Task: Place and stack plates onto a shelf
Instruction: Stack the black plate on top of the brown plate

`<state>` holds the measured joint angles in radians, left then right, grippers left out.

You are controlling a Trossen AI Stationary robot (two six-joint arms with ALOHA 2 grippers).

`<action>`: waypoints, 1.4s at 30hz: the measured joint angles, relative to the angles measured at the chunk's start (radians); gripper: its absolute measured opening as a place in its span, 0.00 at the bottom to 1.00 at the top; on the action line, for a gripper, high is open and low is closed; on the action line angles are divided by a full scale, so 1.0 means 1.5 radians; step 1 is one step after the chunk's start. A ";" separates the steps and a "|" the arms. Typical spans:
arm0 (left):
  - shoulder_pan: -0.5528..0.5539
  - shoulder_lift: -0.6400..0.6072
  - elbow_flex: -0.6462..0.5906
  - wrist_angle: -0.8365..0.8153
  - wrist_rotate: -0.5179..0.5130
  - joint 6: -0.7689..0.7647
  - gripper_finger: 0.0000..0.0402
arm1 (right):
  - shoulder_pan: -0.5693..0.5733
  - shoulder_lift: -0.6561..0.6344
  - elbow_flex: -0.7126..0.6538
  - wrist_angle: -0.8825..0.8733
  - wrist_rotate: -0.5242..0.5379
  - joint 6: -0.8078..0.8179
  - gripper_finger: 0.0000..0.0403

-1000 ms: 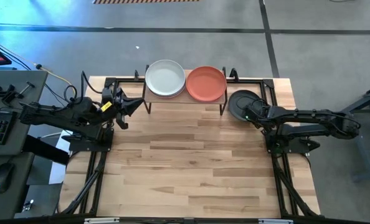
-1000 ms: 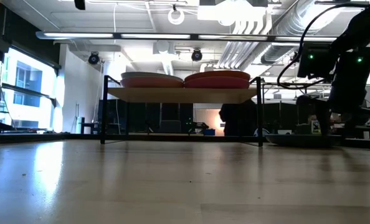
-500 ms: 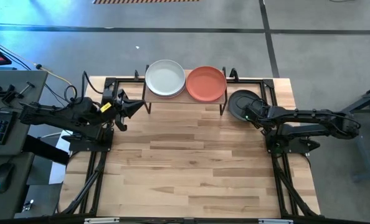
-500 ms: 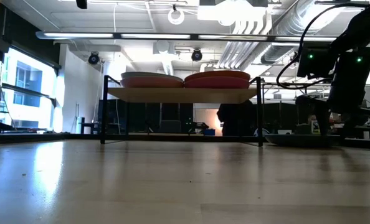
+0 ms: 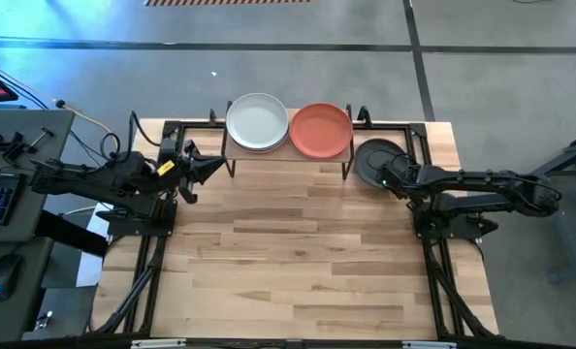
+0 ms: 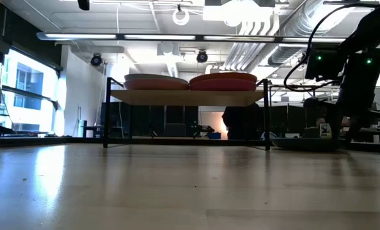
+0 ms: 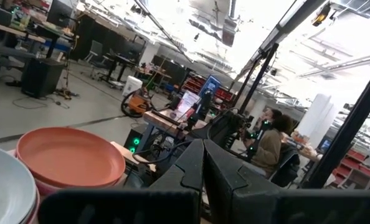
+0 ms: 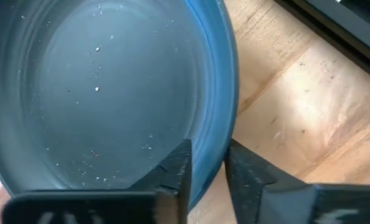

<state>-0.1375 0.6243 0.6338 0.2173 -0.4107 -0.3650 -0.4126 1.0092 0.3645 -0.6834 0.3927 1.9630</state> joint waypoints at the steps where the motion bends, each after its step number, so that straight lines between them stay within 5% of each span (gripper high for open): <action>1: 0.000 0.000 0.000 -0.003 0.000 0.000 0.00 | 0.000 0.000 0.000 0.000 0.000 -0.001 0.15; 6: 0.000 0.000 0.000 -0.009 0.000 -0.008 0.00 | 0.001 0.000 0.000 0.001 0.013 -0.036 0.01; 31: 0.000 0.011 0.000 -0.008 0.000 -0.018 0.00 | 0.002 -0.002 0.003 -0.002 0.005 -0.035 0.00; 42: 0.000 0.011 0.000 -0.008 0.000 -0.018 0.00 | -0.030 -0.002 0.088 -0.107 0.047 -0.041 0.00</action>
<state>-0.1371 0.6415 0.6338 0.2047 -0.4110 -0.3916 -0.4579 1.0065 0.4963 -0.8443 0.4637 1.9012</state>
